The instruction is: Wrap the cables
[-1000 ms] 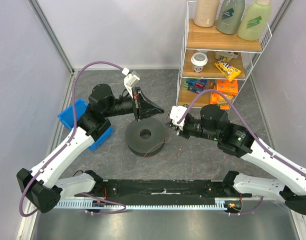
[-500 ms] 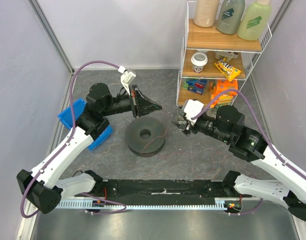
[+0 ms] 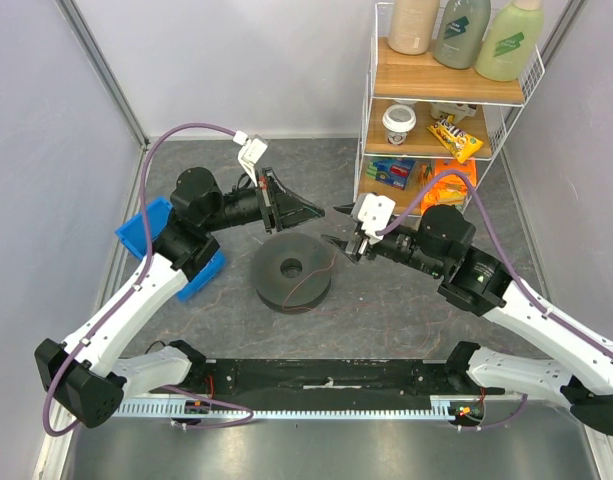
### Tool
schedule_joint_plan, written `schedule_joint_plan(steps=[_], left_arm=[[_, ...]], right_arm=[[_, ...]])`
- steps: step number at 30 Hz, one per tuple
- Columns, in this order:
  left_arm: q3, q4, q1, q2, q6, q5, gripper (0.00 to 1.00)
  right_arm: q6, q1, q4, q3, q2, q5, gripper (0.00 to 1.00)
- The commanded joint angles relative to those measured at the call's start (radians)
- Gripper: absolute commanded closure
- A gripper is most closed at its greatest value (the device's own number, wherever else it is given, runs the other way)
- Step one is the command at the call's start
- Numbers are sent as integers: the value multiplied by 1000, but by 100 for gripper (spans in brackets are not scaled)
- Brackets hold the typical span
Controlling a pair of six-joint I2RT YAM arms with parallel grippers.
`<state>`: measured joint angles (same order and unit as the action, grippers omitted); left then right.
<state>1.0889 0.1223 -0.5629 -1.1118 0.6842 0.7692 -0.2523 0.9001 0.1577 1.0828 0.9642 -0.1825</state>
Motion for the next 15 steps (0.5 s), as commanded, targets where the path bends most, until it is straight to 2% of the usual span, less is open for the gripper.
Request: schedule_joint_plan(steps=[1,6,13,15], left_arm=[[-1,73,15,26,61,22,98],[-11,79,21,36,71,22,98],[-20,105,23,38,89,30,99],[-23,105,24,38,92,31,98]], right_arm=[[22,-1,-101,2,8,-41,42],[18,-3,-121,-11,5,-54,61],[24,-1,-115,-21,14,-43,67],[25,-1,-116,-20,16,-40,72]])
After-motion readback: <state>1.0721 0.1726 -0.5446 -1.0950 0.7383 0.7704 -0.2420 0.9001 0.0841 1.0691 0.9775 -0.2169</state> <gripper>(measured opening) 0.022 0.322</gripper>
